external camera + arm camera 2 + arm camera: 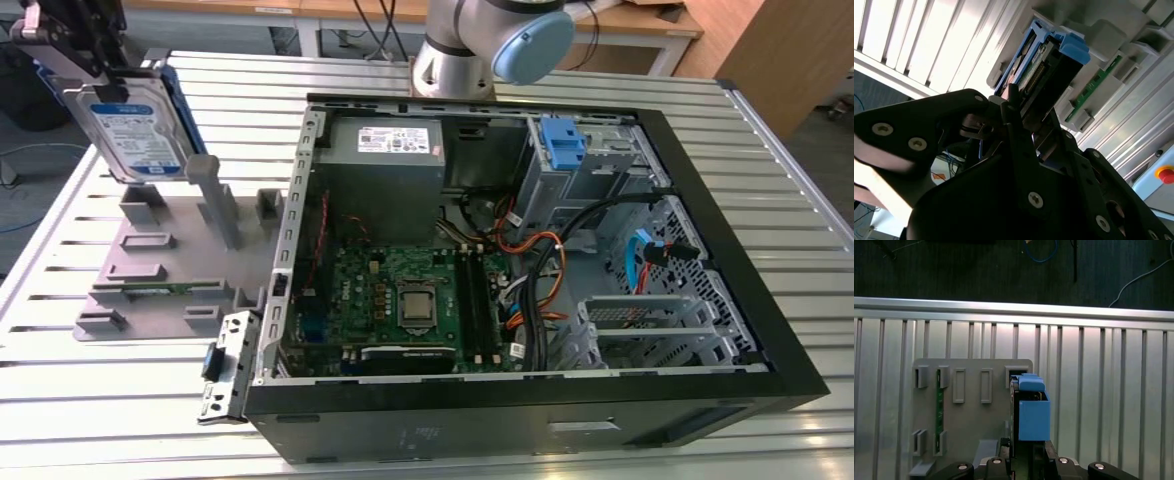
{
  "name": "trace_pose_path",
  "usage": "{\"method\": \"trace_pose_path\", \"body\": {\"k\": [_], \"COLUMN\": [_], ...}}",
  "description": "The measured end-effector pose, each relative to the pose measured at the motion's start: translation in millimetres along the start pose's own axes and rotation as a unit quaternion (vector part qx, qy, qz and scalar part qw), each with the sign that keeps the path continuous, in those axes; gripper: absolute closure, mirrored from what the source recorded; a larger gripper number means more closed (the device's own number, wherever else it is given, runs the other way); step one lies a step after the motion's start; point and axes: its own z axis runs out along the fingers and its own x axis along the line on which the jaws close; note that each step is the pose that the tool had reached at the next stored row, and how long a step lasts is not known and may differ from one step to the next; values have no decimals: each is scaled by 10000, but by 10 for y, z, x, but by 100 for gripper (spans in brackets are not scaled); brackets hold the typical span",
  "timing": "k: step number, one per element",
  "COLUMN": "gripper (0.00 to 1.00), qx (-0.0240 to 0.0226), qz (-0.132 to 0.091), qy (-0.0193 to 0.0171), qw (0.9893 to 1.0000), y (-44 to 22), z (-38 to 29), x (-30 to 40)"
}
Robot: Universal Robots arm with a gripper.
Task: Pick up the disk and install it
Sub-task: 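Pick up the disk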
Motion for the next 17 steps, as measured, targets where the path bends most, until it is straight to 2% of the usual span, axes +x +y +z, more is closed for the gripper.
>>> {"method": "trace_pose_path", "body": {"k": [17], "gripper": [65], "qx": [0], "qz": [0], "qy": [0], "qw": [10000], "y": [0], "z": [-97], "x": [-6]}}
